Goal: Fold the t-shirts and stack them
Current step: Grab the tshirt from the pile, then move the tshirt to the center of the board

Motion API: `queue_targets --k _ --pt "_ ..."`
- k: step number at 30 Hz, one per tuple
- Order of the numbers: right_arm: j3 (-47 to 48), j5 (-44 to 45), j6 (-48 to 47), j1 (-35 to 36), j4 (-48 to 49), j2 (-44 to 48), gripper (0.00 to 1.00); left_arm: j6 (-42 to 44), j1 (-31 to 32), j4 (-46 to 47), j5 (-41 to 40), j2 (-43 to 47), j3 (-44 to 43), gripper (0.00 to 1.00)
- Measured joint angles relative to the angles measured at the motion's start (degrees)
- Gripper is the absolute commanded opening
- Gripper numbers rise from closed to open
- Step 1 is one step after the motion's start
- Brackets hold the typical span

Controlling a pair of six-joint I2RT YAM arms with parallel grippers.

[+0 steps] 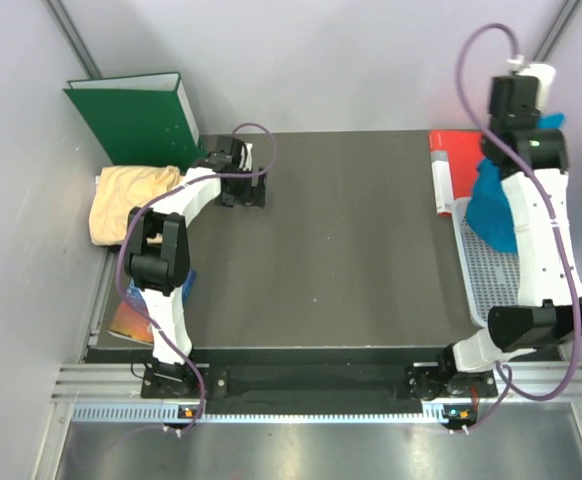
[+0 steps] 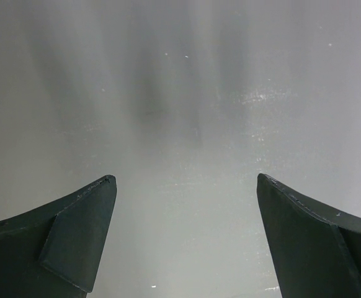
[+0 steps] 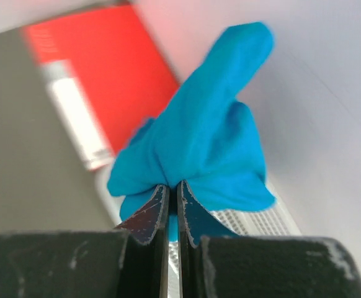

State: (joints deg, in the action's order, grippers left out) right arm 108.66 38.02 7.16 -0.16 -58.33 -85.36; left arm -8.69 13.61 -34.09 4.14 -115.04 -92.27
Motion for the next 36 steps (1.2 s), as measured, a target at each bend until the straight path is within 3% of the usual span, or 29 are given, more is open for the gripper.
queue_targets --k 7,11,13,14,15,17,18,20,21,22,28,36 --pt "14.4 -6.5 -4.8 19.8 2.6 -10.7 0.0 -0.1 0.0 -0.3 -2.2 0.0 -0.5 0.99" --pt "17.1 -16.9 -5.2 27.6 2.8 -17.6 0.0 -0.2 0.0 -0.9 -4.0 0.0 -0.6 0.99" --pt "16.1 -24.2 -5.2 30.8 2.4 -21.8 0.06 -0.2 0.0 -1.3 -5.3 0.0 -1.0 0.99" --pt "15.1 -28.3 -5.3 32.4 1.8 -24.5 0.12 -0.2 0.0 -1.7 -5.7 0.0 -1.2 0.99" --pt "14.4 -31.2 -5.5 33.5 1.4 -26.7 0.27 -0.2 0.0 -2.0 -6.1 0.0 -1.5 1.0" --pt "12.3 -38.2 -5.6 35.8 0.5 -32.2 0.39 -0.2 0.0 -2.4 -6.9 0.0 -2.2 0.99" --pt "11.4 -41.1 -5.8 37.0 -0.3 -35.0 0.59 -0.2 0.0 -2.4 -7.1 0.0 -2.4 0.99" --pt "11.2 -44.8 -5.4 38.8 -2.6 -39.4 0.8 -0.2 0.0 -2.6 -7.4 0.0 -2.6 0.99" --pt "11.1 -45.5 -5.7 39.5 -3.3 -40.9 0.96 -0.3 0.0 -2.6 -7.4 0.0 -2.6 0.99" --pt "10.7 -45.5 -5.4 40.1 -3.5 -41.1 0.99 -0.4 -0.1 -2.8 -6.9 0.0 -2.6 0.99" --pt "4.7 -37.4 -2.5 37.7 0.5 -31.3 0.97 -0.3 0.9 -3.2 -0.8 0.0 -2.8 0.99" --pt "-8.2 -31.0 2.5 20.3 4.6 -22.9 0.97 -0.3 5.0 -5.9 1.0 -7.6 -11.3 1.0"
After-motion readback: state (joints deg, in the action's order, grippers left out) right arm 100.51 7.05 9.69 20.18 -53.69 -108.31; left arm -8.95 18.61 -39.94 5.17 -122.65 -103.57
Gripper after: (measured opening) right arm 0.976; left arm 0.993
